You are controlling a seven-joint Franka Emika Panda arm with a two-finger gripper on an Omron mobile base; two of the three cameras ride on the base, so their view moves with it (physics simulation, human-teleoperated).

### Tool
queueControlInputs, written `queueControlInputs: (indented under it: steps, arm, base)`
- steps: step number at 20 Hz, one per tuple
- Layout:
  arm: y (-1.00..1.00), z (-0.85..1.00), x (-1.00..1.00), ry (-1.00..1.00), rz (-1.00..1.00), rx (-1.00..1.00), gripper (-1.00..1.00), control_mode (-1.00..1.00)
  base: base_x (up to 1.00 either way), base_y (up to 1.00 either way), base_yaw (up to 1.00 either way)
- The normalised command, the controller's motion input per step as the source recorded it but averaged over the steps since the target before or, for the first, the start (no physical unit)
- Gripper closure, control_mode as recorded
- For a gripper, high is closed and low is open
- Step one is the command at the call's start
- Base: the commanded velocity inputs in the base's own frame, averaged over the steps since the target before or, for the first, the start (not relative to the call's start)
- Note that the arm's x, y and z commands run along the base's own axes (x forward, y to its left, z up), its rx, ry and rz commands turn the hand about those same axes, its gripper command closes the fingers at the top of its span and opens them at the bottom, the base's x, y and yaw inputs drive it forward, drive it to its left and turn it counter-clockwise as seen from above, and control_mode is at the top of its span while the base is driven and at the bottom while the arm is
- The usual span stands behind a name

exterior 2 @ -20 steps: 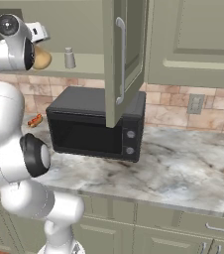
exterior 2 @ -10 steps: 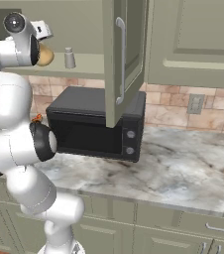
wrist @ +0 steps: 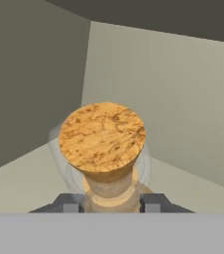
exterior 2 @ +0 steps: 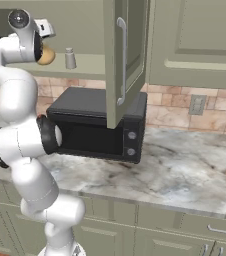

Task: Pick the shaker and oil and vinegar bottle from the counter and place them in the cabinet.

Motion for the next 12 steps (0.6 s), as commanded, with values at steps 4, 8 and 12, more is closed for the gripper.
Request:
queueControlInputs:
  steps: [4, 8, 12]
  arm:
    - [0.00, -0.32, 0.18, 0.05, 0.00, 0.01, 1.00, -1.00]
    - [0.00, -0.45, 0.08, 0.04, 0.00, 0.00, 1.00, -1.00]
    - [0.00, -0.48, 0.00, 0.01, 0.00, 0.00, 1.00, -1.00]
  base:
    - [0.00, 0.00, 0.00]
    - [0.00, 0.00, 0.00]
    - [0.00, 0.00, 0.00]
